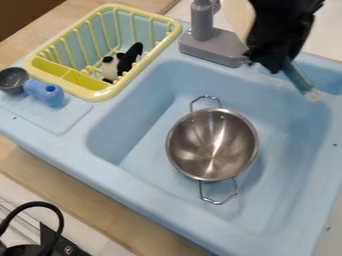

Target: Take a knife and a knife

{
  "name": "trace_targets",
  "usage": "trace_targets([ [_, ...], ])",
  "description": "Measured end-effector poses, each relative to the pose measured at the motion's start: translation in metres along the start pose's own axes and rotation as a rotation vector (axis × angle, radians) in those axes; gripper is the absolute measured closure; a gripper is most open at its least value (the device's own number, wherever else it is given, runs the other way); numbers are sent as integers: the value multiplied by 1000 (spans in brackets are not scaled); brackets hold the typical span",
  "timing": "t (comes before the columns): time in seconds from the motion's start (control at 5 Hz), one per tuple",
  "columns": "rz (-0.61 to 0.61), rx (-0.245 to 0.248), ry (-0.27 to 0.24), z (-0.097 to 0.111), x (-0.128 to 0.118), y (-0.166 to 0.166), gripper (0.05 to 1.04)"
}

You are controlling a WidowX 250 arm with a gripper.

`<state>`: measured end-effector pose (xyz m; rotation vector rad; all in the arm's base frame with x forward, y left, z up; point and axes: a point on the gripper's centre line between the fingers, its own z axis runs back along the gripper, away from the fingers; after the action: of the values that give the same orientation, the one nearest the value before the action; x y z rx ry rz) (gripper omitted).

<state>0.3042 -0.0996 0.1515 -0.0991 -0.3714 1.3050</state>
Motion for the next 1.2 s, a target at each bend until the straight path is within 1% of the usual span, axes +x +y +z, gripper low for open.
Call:
trace_targets([
  [0.2,80,56,12,-9,-9,-14,778],
  [0.4,149,54,15,-16,-9,-24,779],
  [0.6,231,87,-17,-25,-3,-33,778],
  [0.8,301,111,-58,-29,16,-37,779],
  [1.0,356,123,-86,-33,25,-43,778],
  [1.2,365,131,-97,-35,27,-45,778],
])
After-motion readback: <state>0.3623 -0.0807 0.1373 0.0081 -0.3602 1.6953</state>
